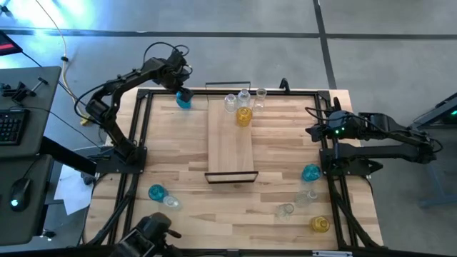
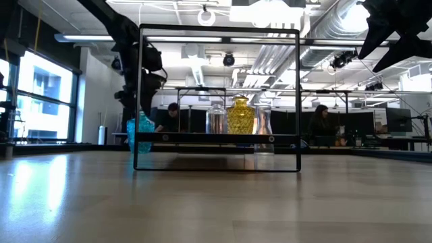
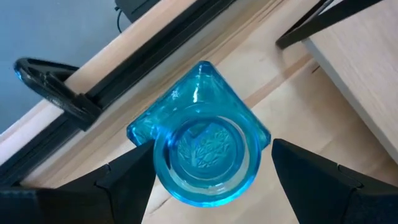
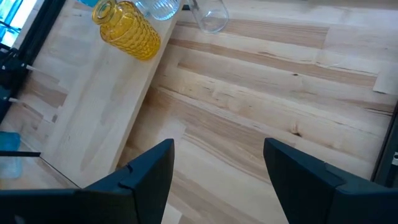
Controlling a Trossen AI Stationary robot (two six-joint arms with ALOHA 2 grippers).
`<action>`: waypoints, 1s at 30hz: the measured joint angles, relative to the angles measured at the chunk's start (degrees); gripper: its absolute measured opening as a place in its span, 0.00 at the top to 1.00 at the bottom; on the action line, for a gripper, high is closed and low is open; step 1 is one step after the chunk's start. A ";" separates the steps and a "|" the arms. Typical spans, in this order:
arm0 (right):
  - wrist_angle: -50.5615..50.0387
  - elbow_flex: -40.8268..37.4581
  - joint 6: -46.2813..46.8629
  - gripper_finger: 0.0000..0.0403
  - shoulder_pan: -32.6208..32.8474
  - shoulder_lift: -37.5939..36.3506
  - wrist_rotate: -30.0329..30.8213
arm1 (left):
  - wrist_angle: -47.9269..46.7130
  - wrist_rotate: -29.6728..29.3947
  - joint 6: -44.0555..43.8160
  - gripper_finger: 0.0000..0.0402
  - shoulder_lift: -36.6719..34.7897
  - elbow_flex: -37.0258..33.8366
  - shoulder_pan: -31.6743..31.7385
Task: Sort vases onto shelf
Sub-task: Put the top blue flower vase on the shelf
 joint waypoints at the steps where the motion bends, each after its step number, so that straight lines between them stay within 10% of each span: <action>1: 0.00 0.00 0.00 0.40 0.00 0.01 -0.01 | 0.39 0.00 0.24 0.24 0.07 0.01 -0.06; 15: 0.00 0.00 -0.68 0.40 0.00 0.00 0.00 | 0.34 0.05 1.31 0.28 0.10 0.01 -0.25; 30: 0.02 0.00 -0.87 0.40 0.00 0.01 0.00 | -0.63 -0.54 1.22 0.62 0.06 0.04 -0.25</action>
